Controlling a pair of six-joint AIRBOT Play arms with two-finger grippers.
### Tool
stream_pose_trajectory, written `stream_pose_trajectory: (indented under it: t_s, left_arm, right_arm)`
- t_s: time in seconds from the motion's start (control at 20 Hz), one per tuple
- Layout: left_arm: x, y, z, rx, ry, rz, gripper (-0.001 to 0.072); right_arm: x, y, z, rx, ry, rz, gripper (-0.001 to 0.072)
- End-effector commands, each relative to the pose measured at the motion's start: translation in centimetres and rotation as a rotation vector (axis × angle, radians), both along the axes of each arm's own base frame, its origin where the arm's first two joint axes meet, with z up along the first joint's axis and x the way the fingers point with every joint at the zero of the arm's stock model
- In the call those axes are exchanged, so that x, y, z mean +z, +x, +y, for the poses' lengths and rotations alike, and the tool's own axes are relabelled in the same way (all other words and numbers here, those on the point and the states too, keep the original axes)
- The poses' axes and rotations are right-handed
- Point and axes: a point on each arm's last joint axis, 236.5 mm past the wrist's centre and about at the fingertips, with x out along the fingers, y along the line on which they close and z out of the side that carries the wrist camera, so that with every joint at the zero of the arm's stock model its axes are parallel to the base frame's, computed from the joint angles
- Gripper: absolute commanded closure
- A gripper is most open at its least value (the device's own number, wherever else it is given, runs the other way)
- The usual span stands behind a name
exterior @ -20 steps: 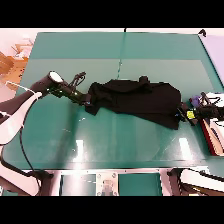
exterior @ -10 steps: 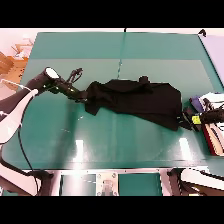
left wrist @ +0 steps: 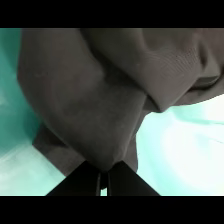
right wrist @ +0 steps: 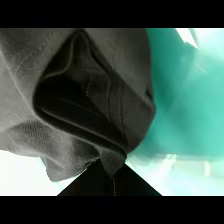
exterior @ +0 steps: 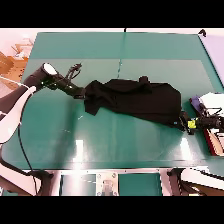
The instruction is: Fold the shirts.
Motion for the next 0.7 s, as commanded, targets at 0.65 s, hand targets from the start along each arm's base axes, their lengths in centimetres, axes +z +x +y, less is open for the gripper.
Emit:
stream_pose_trajectory:
  t_s: [0.65]
  left_arm:
    - [32.8, 0.7, 0.2, 0.058, -0.087, -0.605, 0.0682]
  right_arm:
    - [33.9, 7.8, 3.3, 0.170, -0.068, -0.851, 0.0698]
